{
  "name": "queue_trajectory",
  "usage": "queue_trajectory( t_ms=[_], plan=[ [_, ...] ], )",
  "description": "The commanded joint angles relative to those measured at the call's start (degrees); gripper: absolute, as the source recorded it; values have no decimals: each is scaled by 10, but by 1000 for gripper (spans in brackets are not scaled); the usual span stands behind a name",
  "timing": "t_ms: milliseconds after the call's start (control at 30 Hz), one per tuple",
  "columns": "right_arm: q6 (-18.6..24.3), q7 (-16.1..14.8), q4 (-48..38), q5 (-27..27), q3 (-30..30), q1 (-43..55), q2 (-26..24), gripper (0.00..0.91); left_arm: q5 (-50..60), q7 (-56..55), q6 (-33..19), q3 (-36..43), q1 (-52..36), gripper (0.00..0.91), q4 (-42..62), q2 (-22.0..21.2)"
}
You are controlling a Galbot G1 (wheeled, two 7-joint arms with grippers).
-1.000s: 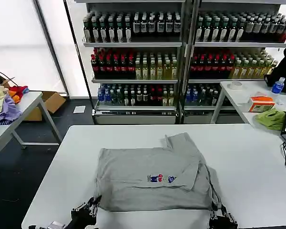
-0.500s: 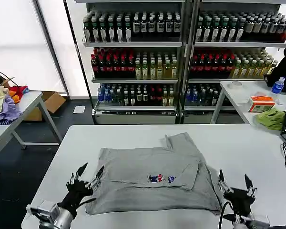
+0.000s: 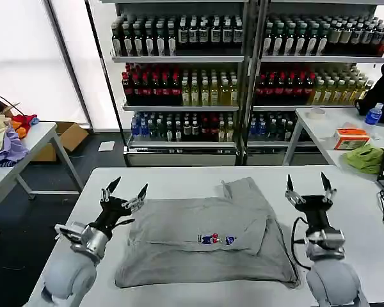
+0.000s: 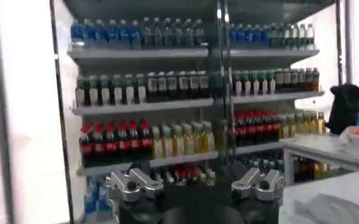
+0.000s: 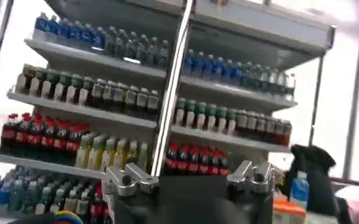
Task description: Fold and organize the clothes.
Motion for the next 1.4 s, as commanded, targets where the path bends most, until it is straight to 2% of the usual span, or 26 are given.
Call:
queue_trajectory(
  t_ms=[33,67,100,200,400,533,800,1100,1400],
  plan=[
    [-63,-9,-200,50,-112,216,-15,907,37,-41,-23,120,-224,907,248,10],
    [-84,-7,-214,52,-123,228,-16,907,42,-34,33,118,-231,907,244,15],
    [-109,2,-225,63,-135,241,-15,907,28,-28,67,124,-237,907,242,21],
    [-137,7,-263,97,-162,274,-7,907,25,-18,113,133,-251,907,245,28],
    [-162,9,-309,147,-196,319,16,907,-6,-17,176,139,-262,907,252,27],
    [-151,-2,-336,141,-204,336,32,907,-5,-22,190,138,-258,907,257,27],
    [-153,3,-396,146,-208,346,62,907,-16,-37,212,142,-221,907,234,37],
    [-163,-3,-399,141,-202,322,74,907,-37,-27,225,130,-160,907,192,42],
    [-160,-1,-399,132,-193,307,85,907,-40,-22,225,122,-138,907,186,38]
  ],
)
